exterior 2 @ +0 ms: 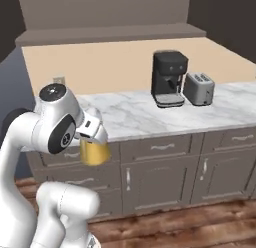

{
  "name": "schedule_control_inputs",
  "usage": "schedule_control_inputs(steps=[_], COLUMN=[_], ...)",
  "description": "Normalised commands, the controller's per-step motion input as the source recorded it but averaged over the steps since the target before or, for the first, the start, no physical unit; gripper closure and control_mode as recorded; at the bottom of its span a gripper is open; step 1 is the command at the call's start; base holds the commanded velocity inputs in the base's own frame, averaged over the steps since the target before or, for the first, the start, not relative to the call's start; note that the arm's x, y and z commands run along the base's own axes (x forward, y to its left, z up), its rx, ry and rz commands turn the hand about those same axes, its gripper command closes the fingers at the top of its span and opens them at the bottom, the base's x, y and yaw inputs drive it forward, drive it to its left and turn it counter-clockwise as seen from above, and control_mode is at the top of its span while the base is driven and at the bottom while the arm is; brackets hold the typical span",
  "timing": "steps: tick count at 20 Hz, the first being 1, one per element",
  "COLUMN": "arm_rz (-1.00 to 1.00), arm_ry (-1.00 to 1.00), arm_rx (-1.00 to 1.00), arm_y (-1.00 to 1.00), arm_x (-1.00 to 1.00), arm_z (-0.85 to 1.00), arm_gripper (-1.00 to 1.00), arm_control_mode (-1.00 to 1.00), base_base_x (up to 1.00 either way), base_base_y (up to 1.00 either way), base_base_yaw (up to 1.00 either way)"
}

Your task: There is a tray on the dining counter. Grab the cup, mug, and pitcher and place them on the tray. The pitcher may be placed next to the tray if it cannot fit the tray.

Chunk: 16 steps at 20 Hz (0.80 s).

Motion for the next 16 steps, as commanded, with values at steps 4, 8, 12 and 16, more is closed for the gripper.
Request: schedule_control_inputs(steps=[4,8,12,16], arm_rz=[0.0,0.0,0.0,0.0], arm_ry=[0.0,0.0,0.0,0.0], arm_rx=[0.0,0.0,0.0,0.0], arm_y=[0.0,0.0,0.0,0.0], arm_x=[0.0,0.0,0.0,0.0], arm_z=[0.0,0.0,0.0,0.0], arm_gripper=[1.0,1.0,1.0,1.0], arm_control_mode=[1.0,1.0,1.0,1.0], base_base_x=[-0.1,0.0,0.0,0.0], base_base_y=[-0.25,-0.23,-0.04,0.0], base_base_yaw=[-0.86,-0.93,-0.99,-1.0])
